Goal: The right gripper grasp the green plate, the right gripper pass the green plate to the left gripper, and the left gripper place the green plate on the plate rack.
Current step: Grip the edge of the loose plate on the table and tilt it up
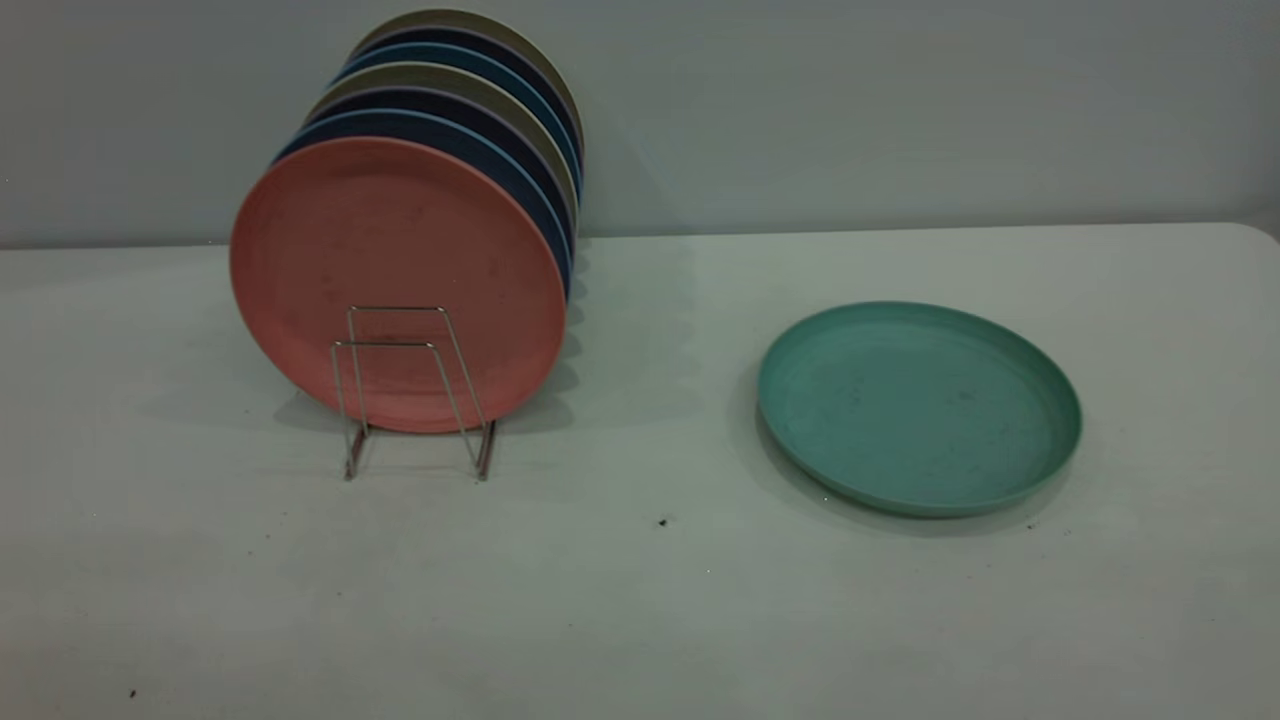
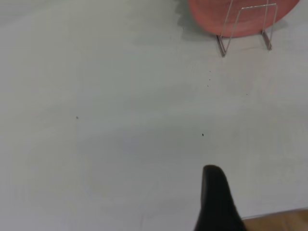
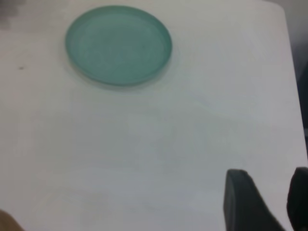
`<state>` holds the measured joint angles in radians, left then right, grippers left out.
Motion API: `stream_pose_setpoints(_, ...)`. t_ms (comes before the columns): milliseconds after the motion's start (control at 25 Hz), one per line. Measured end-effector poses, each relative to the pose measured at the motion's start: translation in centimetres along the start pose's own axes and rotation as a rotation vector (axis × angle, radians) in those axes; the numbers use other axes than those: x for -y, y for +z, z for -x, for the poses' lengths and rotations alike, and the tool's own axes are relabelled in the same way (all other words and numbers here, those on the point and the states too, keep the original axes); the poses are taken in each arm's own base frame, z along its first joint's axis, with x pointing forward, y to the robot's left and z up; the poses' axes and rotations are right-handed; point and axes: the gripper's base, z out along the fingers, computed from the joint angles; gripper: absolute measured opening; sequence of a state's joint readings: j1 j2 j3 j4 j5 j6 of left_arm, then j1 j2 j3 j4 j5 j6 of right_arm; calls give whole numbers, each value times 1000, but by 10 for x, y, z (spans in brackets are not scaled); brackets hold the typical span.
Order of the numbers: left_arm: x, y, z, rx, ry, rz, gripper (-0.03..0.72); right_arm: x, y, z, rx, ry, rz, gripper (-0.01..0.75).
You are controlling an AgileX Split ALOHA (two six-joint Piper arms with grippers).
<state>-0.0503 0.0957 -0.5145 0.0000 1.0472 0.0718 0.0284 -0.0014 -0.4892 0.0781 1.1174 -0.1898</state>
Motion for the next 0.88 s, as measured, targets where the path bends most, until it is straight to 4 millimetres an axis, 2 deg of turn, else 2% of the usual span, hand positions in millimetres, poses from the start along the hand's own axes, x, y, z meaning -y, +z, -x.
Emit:
stream_pose_setpoints(200, 0, 16, 11, -65, -71, -11, 499, -2, 16, 19, -33, 51, 69, 250)
stream_pose_setpoints(440, 8, 44, 30, -129, -184, -114, 499, -4, 56, 51, -63, 109, 184, 343)
stream_pose_setpoints(560, 13, 61, 39, -155, -237, -172, 499, -4, 84, 64, -99, 150, 228, 382)
stream_pose_setpoints(720, 15, 80, 45, -192, -260, -187, 499, -5, 130, 71, -182, 209, 296, 390)
stream_pose_setpoints(880, 14, 94, 49, -213, -270, -178, 499, -6, 185, 65, -282, 243, 346, 390)
